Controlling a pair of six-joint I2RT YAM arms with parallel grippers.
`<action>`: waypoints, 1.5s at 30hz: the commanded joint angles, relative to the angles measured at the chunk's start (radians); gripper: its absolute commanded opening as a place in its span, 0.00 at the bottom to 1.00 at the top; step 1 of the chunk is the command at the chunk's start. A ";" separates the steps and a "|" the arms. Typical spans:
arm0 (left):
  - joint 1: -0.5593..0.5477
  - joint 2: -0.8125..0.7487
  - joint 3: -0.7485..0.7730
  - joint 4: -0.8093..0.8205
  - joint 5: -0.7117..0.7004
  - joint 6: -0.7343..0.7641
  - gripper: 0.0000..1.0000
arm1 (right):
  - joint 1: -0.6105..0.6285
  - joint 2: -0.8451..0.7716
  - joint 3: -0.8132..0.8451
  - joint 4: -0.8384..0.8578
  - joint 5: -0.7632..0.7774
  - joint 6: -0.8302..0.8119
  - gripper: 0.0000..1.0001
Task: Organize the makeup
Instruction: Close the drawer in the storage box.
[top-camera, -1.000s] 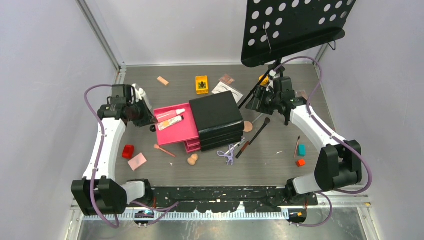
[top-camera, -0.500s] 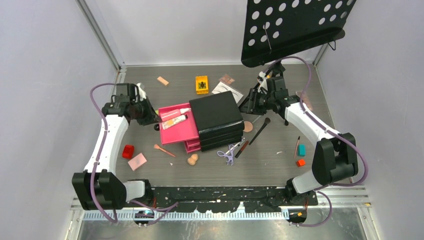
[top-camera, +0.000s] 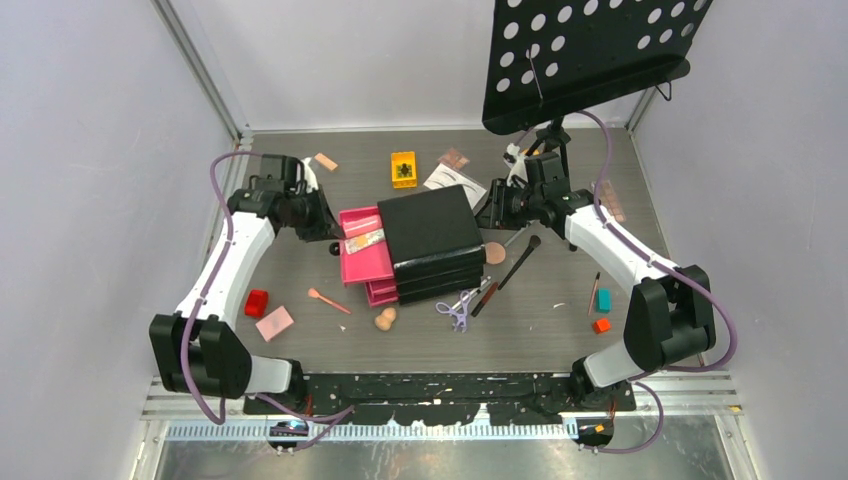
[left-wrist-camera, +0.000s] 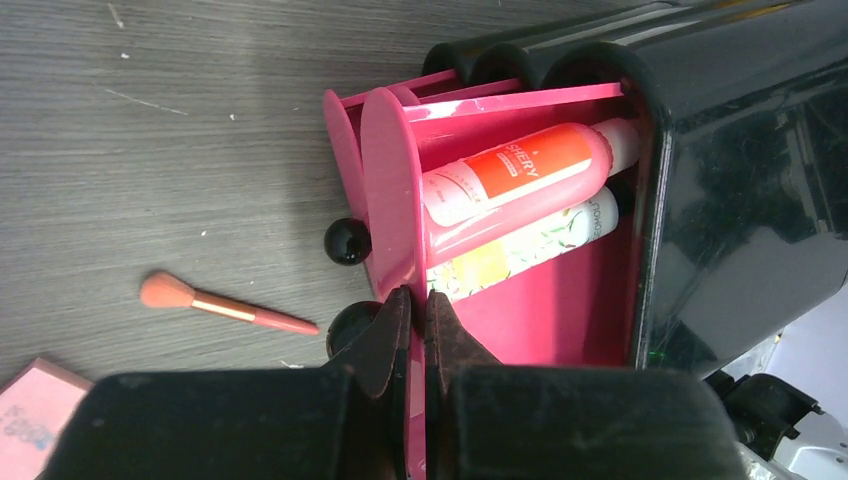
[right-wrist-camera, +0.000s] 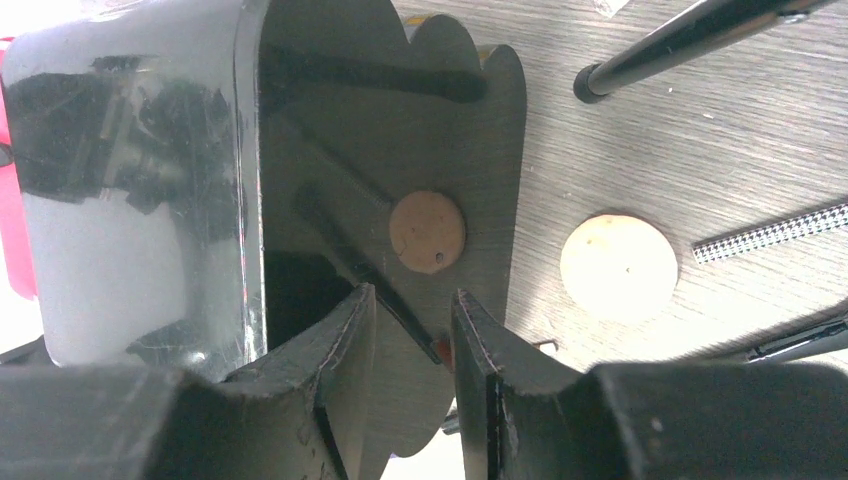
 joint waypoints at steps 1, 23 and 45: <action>-0.032 -0.001 0.095 0.085 0.152 -0.017 0.00 | 0.023 -0.005 0.032 0.020 -0.041 -0.011 0.39; -0.168 0.107 0.225 0.128 0.287 0.020 0.27 | 0.029 0.020 0.063 -0.010 -0.032 -0.027 0.38; -0.057 0.104 0.242 -0.154 0.082 0.088 0.07 | 0.029 0.021 0.066 -0.023 -0.016 -0.036 0.38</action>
